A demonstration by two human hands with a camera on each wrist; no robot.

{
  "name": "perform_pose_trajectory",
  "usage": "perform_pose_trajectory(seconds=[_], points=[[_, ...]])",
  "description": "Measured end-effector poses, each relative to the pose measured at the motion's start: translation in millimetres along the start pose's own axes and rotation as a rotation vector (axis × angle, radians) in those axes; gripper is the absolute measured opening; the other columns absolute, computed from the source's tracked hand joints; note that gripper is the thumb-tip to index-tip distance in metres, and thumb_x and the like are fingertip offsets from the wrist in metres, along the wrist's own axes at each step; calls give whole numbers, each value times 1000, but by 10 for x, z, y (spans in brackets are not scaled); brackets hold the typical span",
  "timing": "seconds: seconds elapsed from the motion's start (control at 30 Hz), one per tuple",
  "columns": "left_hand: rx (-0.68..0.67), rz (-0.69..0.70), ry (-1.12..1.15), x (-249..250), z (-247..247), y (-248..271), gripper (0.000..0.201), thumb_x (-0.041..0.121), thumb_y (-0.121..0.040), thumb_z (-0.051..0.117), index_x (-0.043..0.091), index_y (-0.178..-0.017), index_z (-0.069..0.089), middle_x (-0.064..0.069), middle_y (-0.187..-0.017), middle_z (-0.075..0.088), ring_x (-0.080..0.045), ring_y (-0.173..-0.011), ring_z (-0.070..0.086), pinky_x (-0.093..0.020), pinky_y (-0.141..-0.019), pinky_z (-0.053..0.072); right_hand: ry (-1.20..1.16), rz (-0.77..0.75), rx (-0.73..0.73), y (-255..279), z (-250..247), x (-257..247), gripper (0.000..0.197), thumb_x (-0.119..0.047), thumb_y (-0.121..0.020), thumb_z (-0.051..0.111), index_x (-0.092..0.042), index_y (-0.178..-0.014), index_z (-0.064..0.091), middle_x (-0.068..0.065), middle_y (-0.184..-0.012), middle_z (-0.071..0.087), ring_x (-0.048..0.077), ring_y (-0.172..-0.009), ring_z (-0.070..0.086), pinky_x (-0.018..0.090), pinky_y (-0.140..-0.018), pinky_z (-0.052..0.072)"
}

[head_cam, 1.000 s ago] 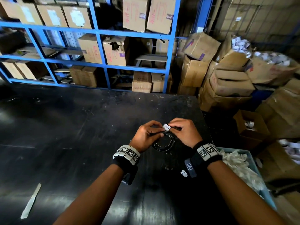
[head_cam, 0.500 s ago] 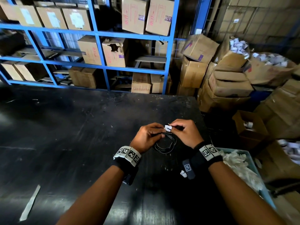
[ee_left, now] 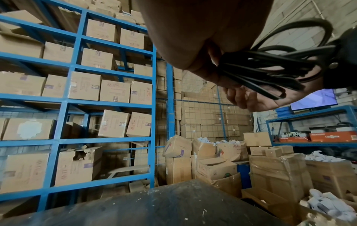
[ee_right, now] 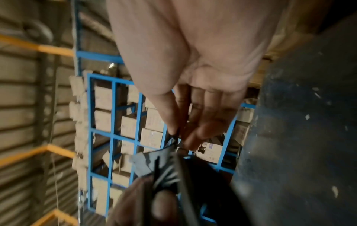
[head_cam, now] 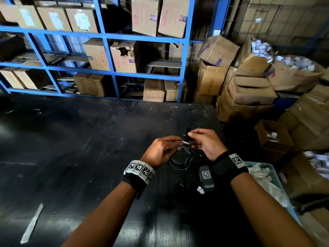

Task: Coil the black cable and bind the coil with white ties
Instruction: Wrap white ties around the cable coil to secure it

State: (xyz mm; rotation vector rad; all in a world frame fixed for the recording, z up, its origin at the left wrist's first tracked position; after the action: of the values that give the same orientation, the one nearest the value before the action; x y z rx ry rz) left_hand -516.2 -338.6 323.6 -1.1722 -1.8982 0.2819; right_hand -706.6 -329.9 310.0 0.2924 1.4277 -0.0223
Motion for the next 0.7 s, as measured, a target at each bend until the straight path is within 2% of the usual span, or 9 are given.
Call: perform_pose_trajectory(seconds=[0.13,0.27,0.33,0.43,0.5,0.57,0.7], points=[[52,-40,-6,-66,-73,45,15,12,-93,71,6,-105,77,-6,-114,67,-14,-97,69,-32,-85,56,69,-161,51,9,-48,-110,13,4,-91,69,-9,-90,72,9,-77,76,18,-63,74,26,-60,59],[99,-42,16,-26,-149,34,16,14,-92,73,8,-106,78,-4,-105,66,-14,-87,69,-31,-77,56,448,-348,84,-40,-57,-128,20,6,-79,81,-13,-82,75,6,-78,77,19,-71,73,36,-71,61],[115,-38,17,2,-186,10,16,14,-92,73,8,-106,78,-4,-104,66,-14,-86,69,-28,-77,55,687,-472,-12,-8,32,-131,15,1,-77,85,-11,-84,78,2,-82,78,13,-77,75,31,-77,61],[112,-44,13,-12,-205,0,16,13,-92,73,7,-106,78,-4,-103,66,-14,-85,69,-27,-77,55,825,-579,-164,81,152,-120,9,-5,-79,85,-10,-84,80,-3,-78,77,5,-74,73,19,-71,56],[109,-52,8,-40,-200,21,16,13,-92,73,7,-106,78,-5,-103,67,-15,-85,69,-29,-76,55,753,-574,-175,77,173,-107,13,-1,-79,84,-12,-84,79,-2,-79,77,5,-75,73,20,-73,57],[105,-62,7,-63,-189,47,16,13,-92,73,7,-105,78,-5,-102,67,-15,-85,69,-31,-76,56,608,-494,-140,50,164,-101,19,6,-79,81,-11,-88,78,2,-83,78,6,-78,75,22,-77,59],[96,-66,10,-58,-157,66,16,14,-92,72,7,-105,78,-4,-102,67,-13,-83,68,-30,-75,55,411,-325,-110,23,132,-97,10,3,-82,80,3,-90,74,12,-84,77,7,-74,73,18,-69,57]])
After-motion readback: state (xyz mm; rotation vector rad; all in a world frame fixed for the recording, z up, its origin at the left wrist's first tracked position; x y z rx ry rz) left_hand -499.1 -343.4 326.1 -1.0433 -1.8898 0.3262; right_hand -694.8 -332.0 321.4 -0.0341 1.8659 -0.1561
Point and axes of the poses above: each hand's wrist, its own y-axis away from the middle knuckle, its own z-axis out of the palm, x = y × z, the point moved 5 cm from there along -y, towards the middle knuckle
